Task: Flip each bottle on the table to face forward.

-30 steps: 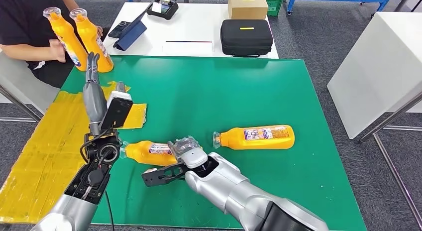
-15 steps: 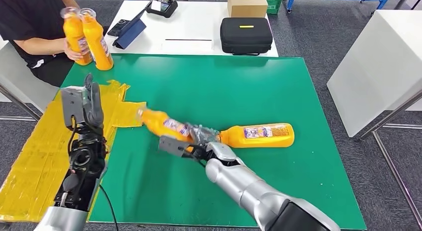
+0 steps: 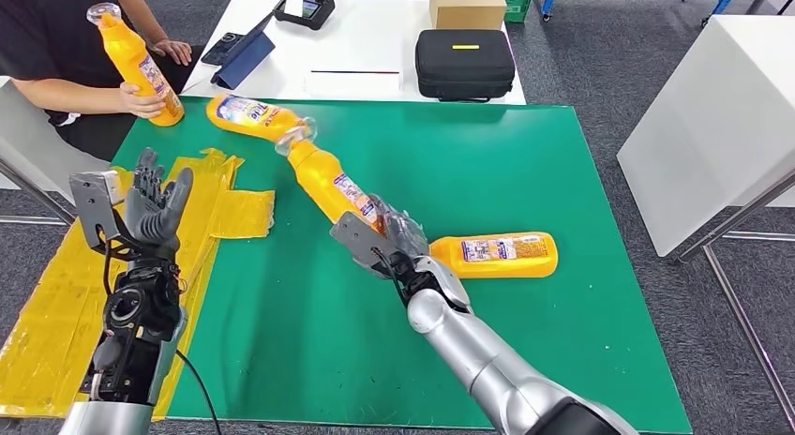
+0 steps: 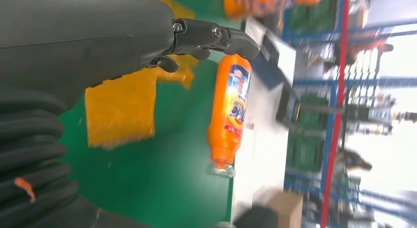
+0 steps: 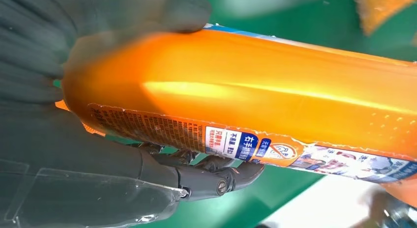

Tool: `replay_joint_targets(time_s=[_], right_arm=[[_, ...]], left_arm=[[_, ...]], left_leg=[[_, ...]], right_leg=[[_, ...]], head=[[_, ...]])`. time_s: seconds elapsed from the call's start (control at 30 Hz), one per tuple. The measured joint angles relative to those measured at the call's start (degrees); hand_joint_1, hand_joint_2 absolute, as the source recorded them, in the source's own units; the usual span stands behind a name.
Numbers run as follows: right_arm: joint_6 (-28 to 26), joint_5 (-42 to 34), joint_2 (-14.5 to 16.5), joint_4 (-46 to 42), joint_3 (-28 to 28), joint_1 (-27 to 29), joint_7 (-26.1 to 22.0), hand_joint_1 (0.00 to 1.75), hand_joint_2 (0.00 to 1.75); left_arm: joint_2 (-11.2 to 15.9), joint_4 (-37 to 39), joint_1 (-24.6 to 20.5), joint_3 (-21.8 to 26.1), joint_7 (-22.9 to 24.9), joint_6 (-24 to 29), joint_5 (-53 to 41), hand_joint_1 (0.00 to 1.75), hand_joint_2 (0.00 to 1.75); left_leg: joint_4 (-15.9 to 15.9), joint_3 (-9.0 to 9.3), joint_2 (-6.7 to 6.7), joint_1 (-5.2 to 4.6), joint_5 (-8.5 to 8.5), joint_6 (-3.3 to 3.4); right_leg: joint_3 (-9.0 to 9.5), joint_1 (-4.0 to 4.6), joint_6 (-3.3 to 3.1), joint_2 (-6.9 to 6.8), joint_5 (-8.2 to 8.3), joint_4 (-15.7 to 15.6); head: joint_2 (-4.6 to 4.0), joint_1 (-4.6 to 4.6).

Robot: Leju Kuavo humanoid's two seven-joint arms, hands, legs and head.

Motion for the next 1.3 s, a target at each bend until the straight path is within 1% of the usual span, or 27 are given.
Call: replay_joint_targets(time_s=[0.07, 0.3, 0.57, 0.7, 0.87, 1.0, 1.1, 1.27, 1.3], right_arm=[[-0.1, -0.1, -0.2, -2.1, -0.8, 1.1, -0.3, 1.75, 1.75], [-0.7, -0.2, -0.2, -6.0, -1.6, 2.8, -1.1, 1.75, 1.75], [-1.5, -0.3, 0.7, -7.2, -0.7, 2.9, -1.3, 1.75, 1.75], [-2.1, 1.1, 1.8, -7.3, 1.1, 2.9, -1.0, 1.75, 1.75], [-3.2, 5.1, 3.4, -7.8, 4.6, 2.9, -0.1, 1.75, 1.75], [-3.7, 7.9, 5.1, -8.3, 8.0, 2.9, 1.0, 1.75, 1.75], [-3.6, 8.4, 6.3, -8.2, 10.6, 2.7, 2.4, 1.75, 1.75], [-4.2, 7.1, 6.8, -7.2, 15.5, 1.8, 5.0, 1.75, 1.75], [-4.3, 6.9, 6.8, -7.0, 16.2, 1.6, 5.2, 1.75, 1.75]], left_arm=[[-0.1, 0.0, 0.3, 0.1, 0.5, -2.0, 2.0, 0.0, 1.75], [-0.9, 0.0, 0.7, -0.7, 1.5, -4.8, 6.4, 0.0, 1.75], [-3.1, 0.8, 0.3, -5.6, 5.4, -12.6, 18.4, 0.0, 1.75], [-4.1, 1.5, -0.6, -8.3, 5.9, -12.9, 20.5, 0.0, 1.75], [-4.6, 2.9, -2.0, -10.7, 5.9, -12.5, 22.7, 0.0, 1.75], [-4.7, 4.4, -3.1, -11.5, 5.4, -12.1, 23.8, 0.0, 1.75], [-4.8, 5.4, -3.7, -11.7, 4.8, -12.0, 24.6, 0.0, 1.75], [-4.8, 6.5, -4.0, -11.8, 4.2, -11.6, 25.0, 0.0, 1.75], [-4.8, 6.6, -4.0, -11.8, 4.0, -11.5, 25.1, 0.36, 1.75]], left_leg=[[0.0, -0.02, 0.0, 0.0, 0.0, 0.0], [0.0, -0.06, 0.0, 0.0, 0.0, 0.0], [0.0, -0.12, 0.0, -0.01, 0.0, 0.0], [0.0, -0.13, 0.0, 0.0, 0.0, 0.0], [0.0, -0.15, 0.04, 0.01, 0.0, 0.0], [0.0, -0.18, 0.04, 0.01, 0.0, 0.0], [0.0, -0.2, 0.03, 0.01, 0.0, 0.0], [0.0, -0.21, 0.03, 0.0, 0.0, 0.0], [0.0, -0.21, 0.02, 0.0, 0.0, 0.0]], right_leg=[[-0.02, 0.0, 0.0, 0.0, 0.0, 0.0], [-0.07, -0.01, 0.0, 0.0, 0.0, 0.0], [-0.11, -0.01, 0.0, -0.01, 0.01, 0.0], [-0.14, 0.0, 0.0, -0.01, 0.0, 0.0], [-0.19, 0.01, 0.0, 0.02, 0.0, 0.0], [-0.22, 0.0, 0.0, 0.02, 0.0, 0.0], [-0.23, 0.0, 0.0, 0.01, 0.0, 0.0], [-0.23, -0.01, 0.0, 0.02, 0.0, 0.0], [-0.23, -0.01, 0.0, 0.01, 0.0, 0.0]], head=[[0.0, -0.01], [0.0, 0.0], [0.0, 0.01], [0.0, -0.01], [0.0, -0.01], [0.0, 0.0], [0.0, 0.0], [0.0, 0.0], [0.0, 0.0]])
